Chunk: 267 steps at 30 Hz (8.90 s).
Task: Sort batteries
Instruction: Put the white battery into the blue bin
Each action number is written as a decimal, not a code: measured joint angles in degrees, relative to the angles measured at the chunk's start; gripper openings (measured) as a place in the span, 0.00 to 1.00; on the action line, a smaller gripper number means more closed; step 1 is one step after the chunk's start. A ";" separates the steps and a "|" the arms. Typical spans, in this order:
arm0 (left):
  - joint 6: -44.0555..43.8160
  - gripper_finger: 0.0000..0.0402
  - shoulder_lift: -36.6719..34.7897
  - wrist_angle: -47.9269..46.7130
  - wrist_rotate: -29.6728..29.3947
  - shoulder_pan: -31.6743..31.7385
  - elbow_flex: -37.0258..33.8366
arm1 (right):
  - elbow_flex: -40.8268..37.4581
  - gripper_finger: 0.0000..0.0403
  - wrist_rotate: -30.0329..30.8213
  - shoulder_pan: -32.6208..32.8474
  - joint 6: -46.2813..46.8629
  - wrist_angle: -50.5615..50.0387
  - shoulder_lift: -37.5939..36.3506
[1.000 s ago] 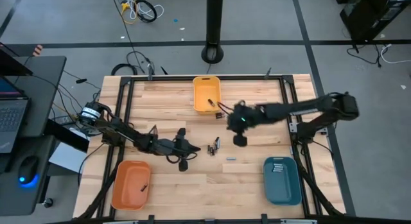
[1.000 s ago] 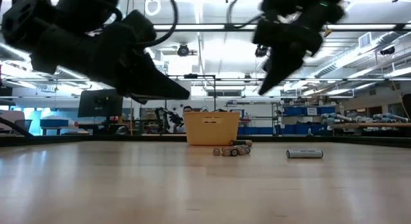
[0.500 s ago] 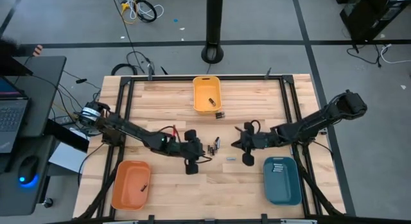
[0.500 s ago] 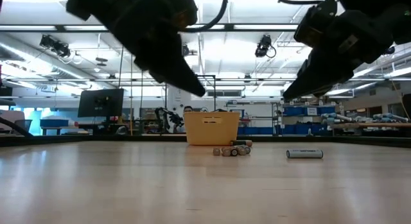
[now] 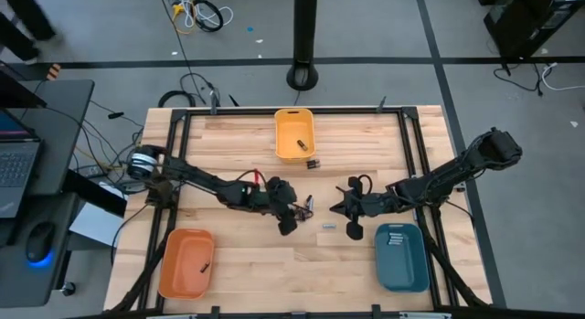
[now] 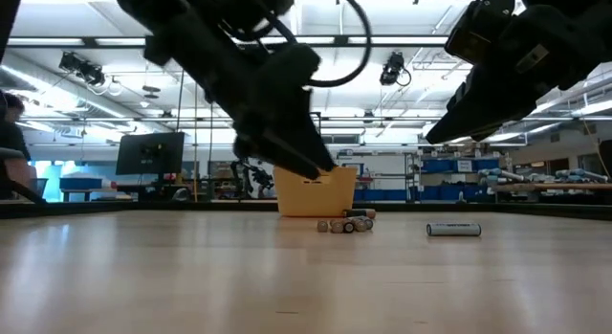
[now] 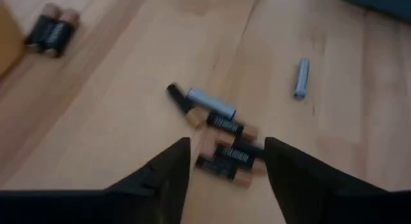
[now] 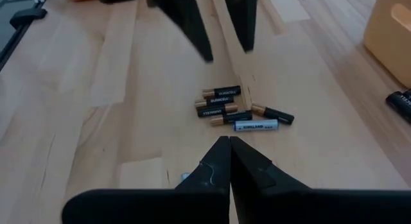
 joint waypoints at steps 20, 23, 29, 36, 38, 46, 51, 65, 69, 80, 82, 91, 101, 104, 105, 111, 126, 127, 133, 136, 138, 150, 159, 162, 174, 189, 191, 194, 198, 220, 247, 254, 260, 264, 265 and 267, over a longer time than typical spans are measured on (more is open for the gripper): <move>-10.19 0.54 12.78 -2.17 4.00 4.40 12.42 | 0.00 0.03 0.00 -0.04 0.02 0.25 0.07; -10.18 0.54 12.78 -2.94 3.42 4.40 12.52 | 0.00 0.04 0.00 -0.04 -0.02 0.19 0.07; -10.19 0.54 12.78 -2.03 4.39 4.33 12.53 | 0.00 0.03 0.00 -0.04 0.00 0.17 0.07; -10.22 0.54 12.76 -1.92 4.84 3.88 14.10 | 0.00 0.04 0.00 -0.04 0.00 0.25 0.07; -10.50 0.54 12.76 -2.66 4.87 3.88 14.08 | 0.00 0.04 0.00 -0.04 0.00 0.27 0.07; -12.34 0.54 14.36 -3.55 5.11 4.44 14.38 | 0.00 0.04 0.00 -0.04 0.00 0.36 0.07; -13.02 0.54 14.63 -4.11 5.63 4.40 14.73 | 0.00 0.04 0.00 -0.05 0.00 0.33 0.11; -13.67 0.54 15.55 -5.08 4.84 4.71 14.82 | 0.00 0.03 0.00 -0.07 0.00 0.49 0.11; -14.55 0.54 16.52 -4.77 4.56 4.74 15.15 | 0.00 0.05 0.00 -0.07 0.20 0.57 0.11; -4.50 0.39 17.24 -5.52 2.52 4.71 15.10 | 0.02 0.04 0.00 0.04 0.05 0.74 0.11; -0.71 0.30 17.28 -5.64 2.13 4.71 15.04 | 0.02 0.05 0.00 0.04 0.02 0.75 0.11; 8.99 0.06 17.56 -2.34 1.79 4.47 14.93 | 0.02 0.03 0.00 0.04 -1.27 0.38 0.11; 15.91 0.03 16.03 -1.62 -1.12 2.58 14.82 | 0.02 0.05 0.47 0.04 -1.38 -5.74 -3.09; 17.75 0.01 14.62 -1.92 -3.13 2.03 14.64 | 0.02 0.05 0.64 0.14 -1.61 -6.71 -4.92; 18.35 0.01 13.71 -1.53 -3.22 1.97 14.71 | 0.02 0.05 0.69 0.20 -1.66 -6.89 -5.52; 14.89 0.02 12.34 -3.74 4.10 2.04 14.75 | 0.02 0.09 1.01 0.37 -1.69 -7.04 -6.94; 8.84 0.41 14.39 -5.54 2.05 -0.23 14.82 | 0.00 0.13 1.01 0.37 -1.64 -6.06 -6.47; 8.76 0.42 15.04 -3.90 2.01 -0.21 14.86 | 0.00 0.13 1.01 0.37 -1.51 -6.04 -6.47; 7.61 0.45 17.10 -2.42 1.35 0.23 14.91 | 0.00 0.13 1.01 0.39 -1.50 -5.84 -6.45; 7.28 0.42 17.59 -2.56 1.87 0.60 15.02 | 0.00 0.12 1.01 0.42 -1.53 -5.95 -6.45; 7.38 0.38 18.02 -2.16 1.48 0.60 15.04 | 0.02 0.12 1.01 0.44 -1.57 -5.95 -6.45; 11.14 0.06 18.09 -2.37 3.20 0.53 15.06 | 0.00 0.12 0.98 0.46 -1.59 -6.30 -6.45; 15.69 0.05 15.78 -1.94 2.94 0.33 14.71 | 0.00 0.11 0.94 0.54 -2.75 -6.65 -6.50; 16.63 0.01 14.57 -1.65 2.52 0.33 14.79 | 0.00 0.12 1.02 1.01 -3.42 -6.87 -7.11; 18.73 0.02 12.23 -2.30 1.72 -0.30 14.82 | 0.02 0.16 1.33 2.51 0.55 -7.98 -8.18; 22.58 0.01 12.15 11.32 -2.50 -4.67 8.18 | 0.02 0.27 1.42 2.45 5.66 2.04 11.21; 21.83 0.01 12.15 12.84 -1.28 -4.61 7.06 | 0.02 0.28 1.46 2.39 6.18 2.44 12.56; 21.82 0.01 12.16 14.90 -1.01 -4.75 6.17 | 0.02 0.28 1.46 1.74 6.17 4.25 14.96; 21.90 0.01 12.14 17.05 -0.82 -4.85 4.77 | 0.02 0.27 1.45 0.02 5.97 7.65 18.66; 19.73 0.01 12.14 26.58 -1.10 -4.83 -0.13 | 1.55 0.11 -3.16 -1.22 -0.06 9.06 20.77; 22.99 0.01 10.94 30.55 -2.59 -8.52 -0.11 | 24.39 0.11 -6.59 11.13 12.79 -52.94 -6.12; 22.99 0.01 10.94 30.47 -2.59 -8.58 -0.11 | 25.38 0.11 -9.73 22.82 33.26 -64.28 -5.41; 22.99 0.01 10.94 30.60 -2.59 -8.58 -0.11 | 24.38 0.11 -11.99 32.16 48.54 -70.38 -3.03; 22.98 0.01 10.94 30.88 -2.56 -8.58 -0.11 | 21.68 0.11 -13.22 35.74 54.08 -69.89 -1.49; 22.99 0.01 10.94 30.93 -2.58 -8.58 -0.11 | 20.85 0.12 -13.50 36.33 54.88 -69.45 -1.20; 22.97 0.01 10.94 30.86 -2.56 -8.58 -0.11 | 19.17 0.12 -14.17 37.26 55.75 -68.25 -0.69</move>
